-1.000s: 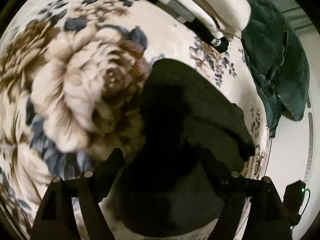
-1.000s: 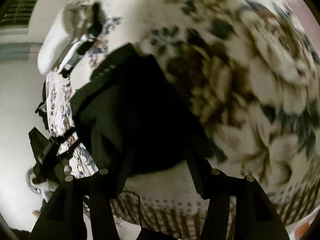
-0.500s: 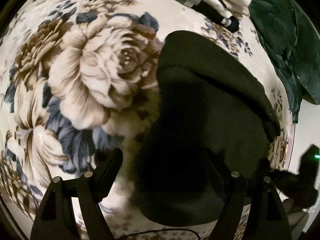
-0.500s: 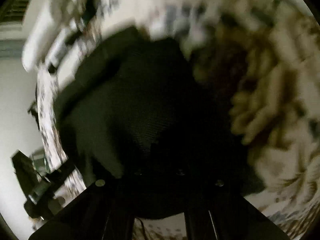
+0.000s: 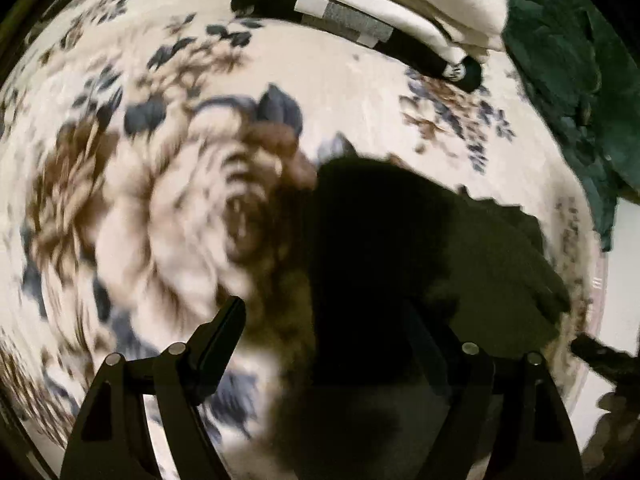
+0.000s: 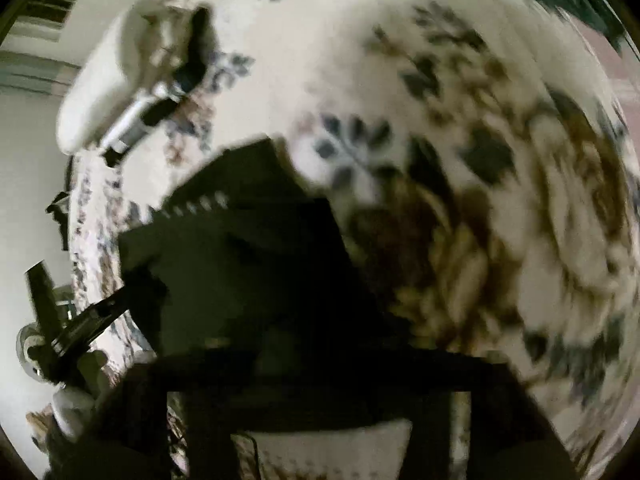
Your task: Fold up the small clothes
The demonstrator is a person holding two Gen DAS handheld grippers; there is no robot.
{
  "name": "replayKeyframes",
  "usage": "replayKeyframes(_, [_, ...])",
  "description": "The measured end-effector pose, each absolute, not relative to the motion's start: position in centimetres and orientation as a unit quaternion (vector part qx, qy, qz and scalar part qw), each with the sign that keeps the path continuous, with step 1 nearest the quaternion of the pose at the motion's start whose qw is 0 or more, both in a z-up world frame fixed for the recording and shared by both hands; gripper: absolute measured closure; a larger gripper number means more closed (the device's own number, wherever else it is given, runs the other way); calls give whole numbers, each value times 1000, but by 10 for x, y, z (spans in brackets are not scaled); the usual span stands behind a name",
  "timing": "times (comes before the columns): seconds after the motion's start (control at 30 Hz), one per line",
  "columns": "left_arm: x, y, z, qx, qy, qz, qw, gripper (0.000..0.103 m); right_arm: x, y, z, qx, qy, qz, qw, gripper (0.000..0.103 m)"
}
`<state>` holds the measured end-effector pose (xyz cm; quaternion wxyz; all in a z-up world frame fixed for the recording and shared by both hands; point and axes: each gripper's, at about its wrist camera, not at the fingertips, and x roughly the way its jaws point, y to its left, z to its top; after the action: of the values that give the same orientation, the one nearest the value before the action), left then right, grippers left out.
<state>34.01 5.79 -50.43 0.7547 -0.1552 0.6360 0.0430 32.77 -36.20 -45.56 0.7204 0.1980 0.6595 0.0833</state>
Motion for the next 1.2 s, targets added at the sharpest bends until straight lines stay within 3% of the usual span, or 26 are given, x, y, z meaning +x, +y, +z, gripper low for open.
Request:
replayKeyframes(0.13, [378, 52, -523, -138, 644, 48, 751, 24, 367, -333, -489, 167, 698, 121, 686, 45])
replayKeyframes(0.17, [386, 52, -526, -136, 644, 50, 751, 24, 376, -332, -496, 164, 695, 109, 691, 48])
replayKeyframes(0.23, [400, 52, -530, -135, 646, 54, 749, 24, 397, -335, -503, 182, 676, 82, 709, 63])
replayKeyframes(0.27, [405, 53, -532, -139, 648, 56, 747, 24, 410, -336, -503, 194, 664, 76, 718, 64])
replayKeyframes(0.43, [409, 68, -535, -192, 652, 61, 731, 23, 453, -341, -500, 218, 635, 63, 738, 64])
replayKeyframes(0.67, [402, 86, -534, -223, 645, 63, 728, 23, 430, -350, -477, 221, 630, 121, 734, 58])
replayKeyframes(0.73, [403, 90, -531, -213, 643, 67, 733, 23, 420, -333, -469, 194, 629, 148, 738, 50])
replayKeyframes(0.93, [409, 122, -507, -230, 592, 127, 762, 26, 429, -265, -457, 70, 641, 201, 737, 50])
replayKeyframes(1.2, [299, 120, -506, -185, 607, 154, 757, 26, 452, -127, -451, -23, 664, 329, 671, 50])
